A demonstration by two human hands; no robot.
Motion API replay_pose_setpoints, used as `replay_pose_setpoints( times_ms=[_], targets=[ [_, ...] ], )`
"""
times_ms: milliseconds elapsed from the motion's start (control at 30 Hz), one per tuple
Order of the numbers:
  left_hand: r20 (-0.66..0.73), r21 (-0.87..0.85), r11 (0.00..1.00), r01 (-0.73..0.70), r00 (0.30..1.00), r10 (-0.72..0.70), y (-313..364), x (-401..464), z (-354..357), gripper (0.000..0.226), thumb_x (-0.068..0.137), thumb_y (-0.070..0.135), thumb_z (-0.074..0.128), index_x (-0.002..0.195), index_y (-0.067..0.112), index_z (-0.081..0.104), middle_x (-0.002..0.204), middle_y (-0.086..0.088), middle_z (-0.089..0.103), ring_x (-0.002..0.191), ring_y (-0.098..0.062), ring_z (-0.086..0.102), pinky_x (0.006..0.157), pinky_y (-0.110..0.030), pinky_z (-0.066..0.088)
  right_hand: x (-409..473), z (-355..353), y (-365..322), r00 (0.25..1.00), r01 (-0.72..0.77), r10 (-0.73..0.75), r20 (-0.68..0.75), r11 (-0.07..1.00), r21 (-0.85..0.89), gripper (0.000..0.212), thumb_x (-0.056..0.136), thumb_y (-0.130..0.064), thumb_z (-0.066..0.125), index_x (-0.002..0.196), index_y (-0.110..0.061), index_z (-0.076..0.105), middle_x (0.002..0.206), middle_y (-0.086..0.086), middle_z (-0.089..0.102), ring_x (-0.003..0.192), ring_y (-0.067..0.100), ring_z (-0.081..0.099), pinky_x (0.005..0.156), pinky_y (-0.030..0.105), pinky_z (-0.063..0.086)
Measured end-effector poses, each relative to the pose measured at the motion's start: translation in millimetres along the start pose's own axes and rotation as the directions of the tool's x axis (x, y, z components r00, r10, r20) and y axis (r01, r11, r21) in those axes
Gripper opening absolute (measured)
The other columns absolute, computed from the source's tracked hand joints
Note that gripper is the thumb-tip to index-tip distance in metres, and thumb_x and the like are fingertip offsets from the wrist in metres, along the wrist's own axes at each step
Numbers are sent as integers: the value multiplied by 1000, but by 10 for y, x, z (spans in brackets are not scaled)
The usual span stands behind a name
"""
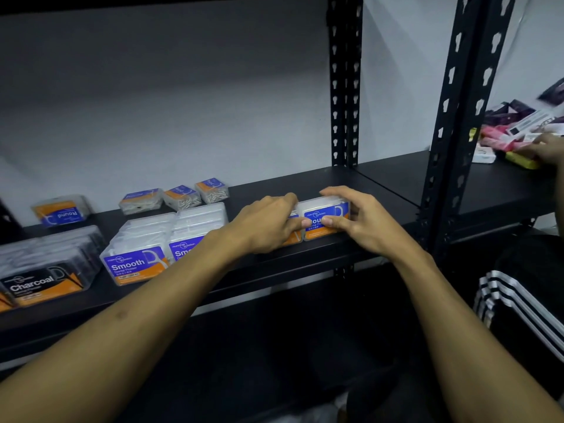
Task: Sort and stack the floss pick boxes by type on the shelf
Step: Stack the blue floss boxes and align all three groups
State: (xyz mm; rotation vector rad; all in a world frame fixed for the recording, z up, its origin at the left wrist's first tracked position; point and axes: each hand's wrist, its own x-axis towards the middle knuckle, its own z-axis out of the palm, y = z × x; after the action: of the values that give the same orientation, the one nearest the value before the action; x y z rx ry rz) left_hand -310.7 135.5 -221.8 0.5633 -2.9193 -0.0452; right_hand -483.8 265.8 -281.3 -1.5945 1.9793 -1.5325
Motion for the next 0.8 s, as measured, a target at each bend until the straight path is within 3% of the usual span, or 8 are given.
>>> replay_pose_setpoints(
  times_ms=[433, 633, 800],
  targets=[
    [22, 7, 1000, -9, 1000, 9, 24, 4, -16, 47, 98, 51, 47, 128, 15, 47, 123, -6, 62, 90, -12, 47, 71, -30, 36, 3, -27, -4, 1000, -19, 19, -11, 999, -51, 48, 81, -31, 79, 125, -30, 58, 115, -3, 67, 100, 15, 69, 88, 43, 59],
    [27, 7, 999, -34, 999, 33, -14, 5, -40, 45, 98, 52, 45, 125, 15, 47, 123, -7, 62, 102, -21, 56, 76, -36, 45, 4, -20, -20, 999, -37, 37, 13, 999, -26, 48, 83, -30, 78, 125, -30, 56, 112, -2, 68, 99, 17, 69, 89, 46, 58],
    [-77, 116, 992, -52, 995, 61, -48, -13, -132, 59, 95, 64, 38, 130, 17, 47, 128, -8, 61, 116, -29, 57, 92, -45, 47, -3, -62, -154, 1000, 3, -6, -21, 989, -148, 65, 81, -48, 74, 139, -40, 46, 124, -5, 57, 112, 11, 61, 98, 39, 52]
  ],
)
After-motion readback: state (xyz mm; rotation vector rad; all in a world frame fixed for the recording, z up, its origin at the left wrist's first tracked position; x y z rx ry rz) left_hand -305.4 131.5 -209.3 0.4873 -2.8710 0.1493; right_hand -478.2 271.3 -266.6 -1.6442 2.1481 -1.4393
